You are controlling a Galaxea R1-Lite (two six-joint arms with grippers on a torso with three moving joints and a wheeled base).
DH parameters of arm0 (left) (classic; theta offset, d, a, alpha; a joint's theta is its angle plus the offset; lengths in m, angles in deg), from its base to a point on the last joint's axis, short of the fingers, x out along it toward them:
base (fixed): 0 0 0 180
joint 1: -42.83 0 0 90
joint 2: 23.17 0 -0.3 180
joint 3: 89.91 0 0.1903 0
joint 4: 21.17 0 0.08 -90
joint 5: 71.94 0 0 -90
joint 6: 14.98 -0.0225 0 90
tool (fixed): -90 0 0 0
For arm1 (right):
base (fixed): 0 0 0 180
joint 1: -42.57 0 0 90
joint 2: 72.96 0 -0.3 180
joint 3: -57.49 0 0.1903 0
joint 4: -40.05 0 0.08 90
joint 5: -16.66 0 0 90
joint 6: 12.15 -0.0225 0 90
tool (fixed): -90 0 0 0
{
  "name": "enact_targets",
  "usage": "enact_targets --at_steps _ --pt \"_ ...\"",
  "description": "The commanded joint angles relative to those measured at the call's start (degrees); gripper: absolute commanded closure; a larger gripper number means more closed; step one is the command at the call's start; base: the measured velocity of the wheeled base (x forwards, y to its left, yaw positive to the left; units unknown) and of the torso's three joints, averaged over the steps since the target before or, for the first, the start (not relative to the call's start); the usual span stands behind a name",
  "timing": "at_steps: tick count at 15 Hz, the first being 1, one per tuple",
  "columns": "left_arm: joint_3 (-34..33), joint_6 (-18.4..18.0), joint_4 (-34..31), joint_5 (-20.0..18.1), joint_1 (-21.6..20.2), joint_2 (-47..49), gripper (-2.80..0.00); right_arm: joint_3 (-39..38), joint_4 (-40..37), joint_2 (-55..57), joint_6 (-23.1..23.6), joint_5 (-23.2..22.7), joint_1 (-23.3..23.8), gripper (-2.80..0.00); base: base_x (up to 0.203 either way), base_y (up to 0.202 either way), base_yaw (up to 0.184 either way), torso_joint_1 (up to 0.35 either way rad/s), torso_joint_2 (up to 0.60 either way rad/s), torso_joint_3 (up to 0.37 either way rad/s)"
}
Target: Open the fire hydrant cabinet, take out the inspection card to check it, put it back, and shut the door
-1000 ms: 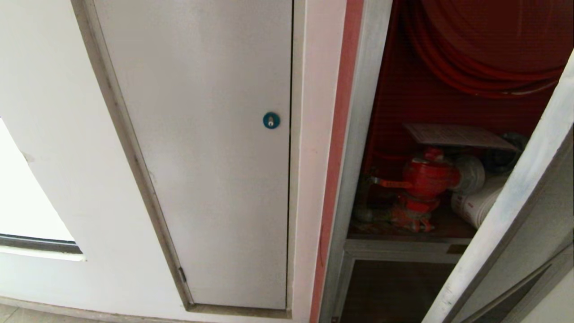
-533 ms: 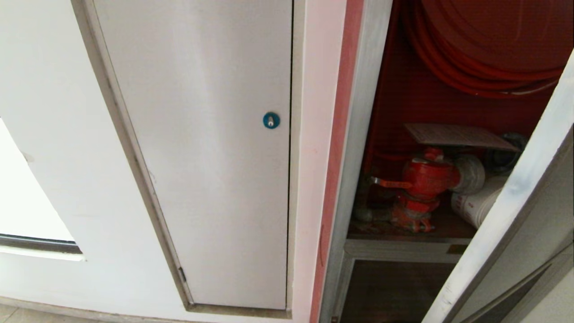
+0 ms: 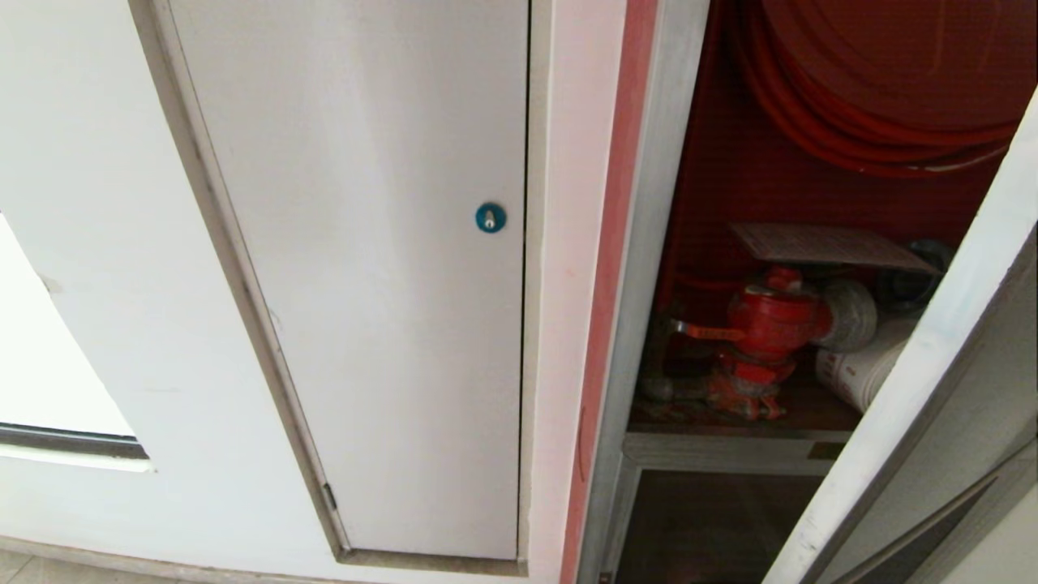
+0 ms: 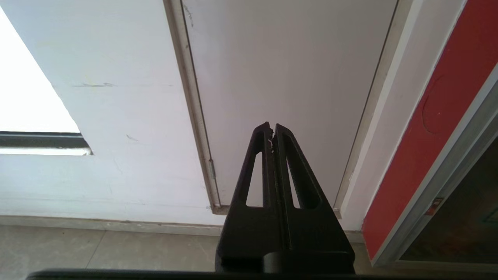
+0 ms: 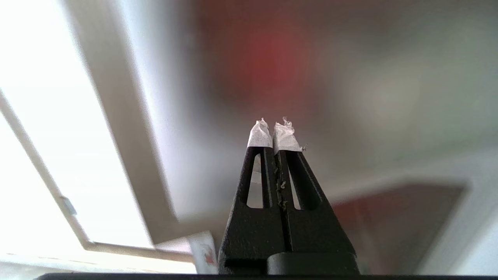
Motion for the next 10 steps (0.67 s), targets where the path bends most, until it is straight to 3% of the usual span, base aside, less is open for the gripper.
enact_targets --at_steps 1,3,5,6,10 --pt "0.0 -0.02 -0.02 0.0 0.0 -0.04 0.0 5.61 -0.32 8.13 -0.04 -2.43 -0.19 0.0 0.0 0.0 0.0 0.0 0.0 0.0" --pt "0.0 -0.02 -0.02 0.0 0.0 0.04 0.0 11.7 -0.55 16.15 -0.01 -10.94 -0.34 0.0 0.0 0.0 0.0 0.0 0.0 0.0" --pt "0.0 -0.02 -0.02 0.0 0.0 -0.02 0.0 16.18 -0.68 23.14 0.03 -25.59 -0.41 0.0 0.0 0.0 0.0 0.0 0.0 0.0" --pt "0.0 -0.02 -0.02 0.0 0.0 -0.01 0.0 17.54 -0.65 26.36 0.16 -30.51 -0.42 0.0 0.0 0.0 0.0 0.0 0.0 0.0" --pt "0.0 -0.02 -0.02 0.0 0.0 0.03 0.0 22.56 -0.18 38.29 0.54 -40.0 -0.63 0.0 0.0 0.0 0.0 0.0 0.0 0.0"
